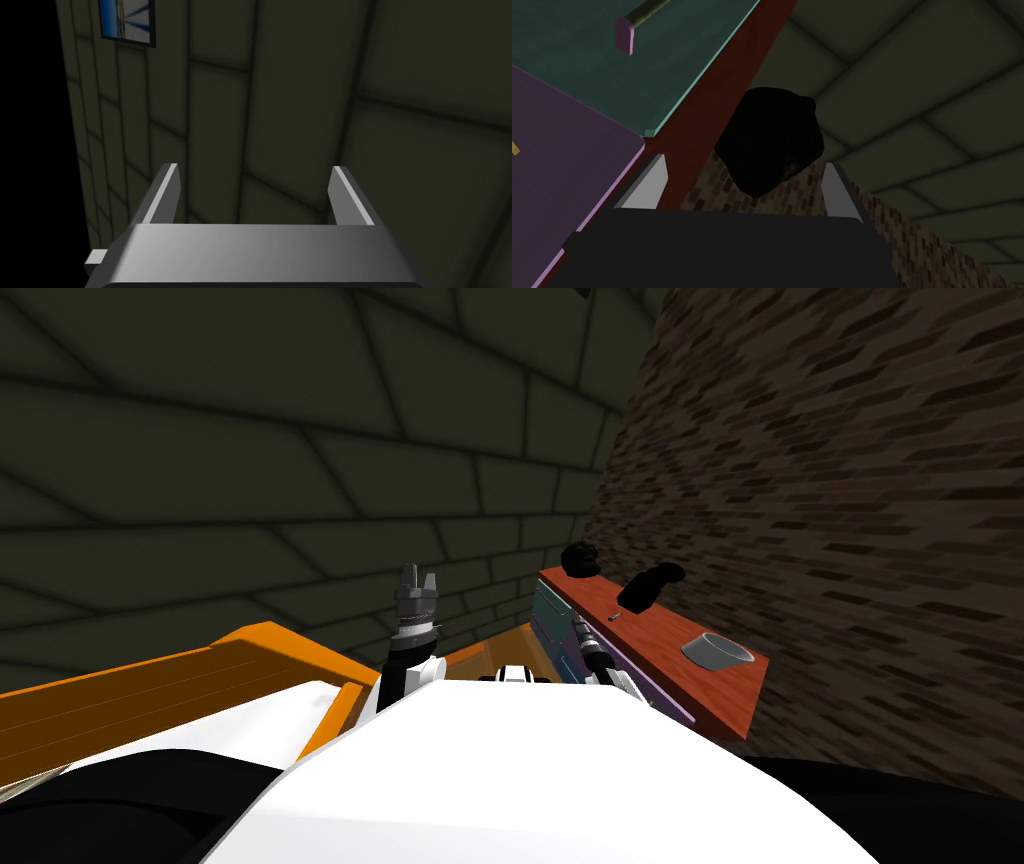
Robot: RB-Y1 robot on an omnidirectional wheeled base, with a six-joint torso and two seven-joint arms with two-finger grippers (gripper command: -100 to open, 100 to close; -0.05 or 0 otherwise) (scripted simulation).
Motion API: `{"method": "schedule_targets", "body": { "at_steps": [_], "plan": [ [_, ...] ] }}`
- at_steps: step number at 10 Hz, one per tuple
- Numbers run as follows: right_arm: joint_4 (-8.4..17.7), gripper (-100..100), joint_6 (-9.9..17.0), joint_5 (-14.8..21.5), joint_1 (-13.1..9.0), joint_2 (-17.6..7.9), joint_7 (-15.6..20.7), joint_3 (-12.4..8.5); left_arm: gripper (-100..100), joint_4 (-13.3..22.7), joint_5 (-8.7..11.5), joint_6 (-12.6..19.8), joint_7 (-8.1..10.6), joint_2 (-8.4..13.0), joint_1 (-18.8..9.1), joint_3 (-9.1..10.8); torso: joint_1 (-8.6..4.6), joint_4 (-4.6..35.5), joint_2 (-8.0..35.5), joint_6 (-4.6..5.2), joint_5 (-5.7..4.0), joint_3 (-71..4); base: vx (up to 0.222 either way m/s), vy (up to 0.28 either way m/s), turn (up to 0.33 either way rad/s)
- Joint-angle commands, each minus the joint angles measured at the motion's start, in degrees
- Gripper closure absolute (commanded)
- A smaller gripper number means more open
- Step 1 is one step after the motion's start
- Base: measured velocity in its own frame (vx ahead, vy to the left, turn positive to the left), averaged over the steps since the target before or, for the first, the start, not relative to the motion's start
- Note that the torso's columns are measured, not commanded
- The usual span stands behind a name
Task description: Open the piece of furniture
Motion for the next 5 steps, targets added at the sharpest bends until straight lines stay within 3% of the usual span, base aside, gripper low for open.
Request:
{"method": "schedule_targets", "body": {
  "at_steps": [1,3,4,5],
  "plan": [
    [4.55,-100,3.90,3.73,-0.82,-0.26,-1.17,0.07,0,0.00,0.00,0.00,0.00,0.00,-0.01,0.00,0.11,0.01,-0.02,-0.05,0.01,0.00,0.028,0.041,0.065],
    [8.11,-100,7.50,7.29,-1.33,-0.45,-2.36,0.42,0,0.00,0.00,0.00,0.00,0.00,0.00,0.00,0.18,-0.01,-0.06,-0.04,0.04,-0.03,0.038,0.058,0.089],
    [8.14,-100,9.16,7.29,-1.33,-0.45,-2.36,0.42,0,0.00,0.00,0.00,0.00,0.00,0.00,0.00,0.17,-0.01,-0.05,0.00,0.05,-0.03,0.023,0.038,-0.006],
    [11.26,-100,10.62,9.94,-1.86,-0.56,-3.58,0.76,0,0.00,0.00,0.00,0.00,0.00,0.00,0.00,0.08,0.00,0.00,-0.01,0.02,0.00,0.046,0.061,0.129]
  ]
}}
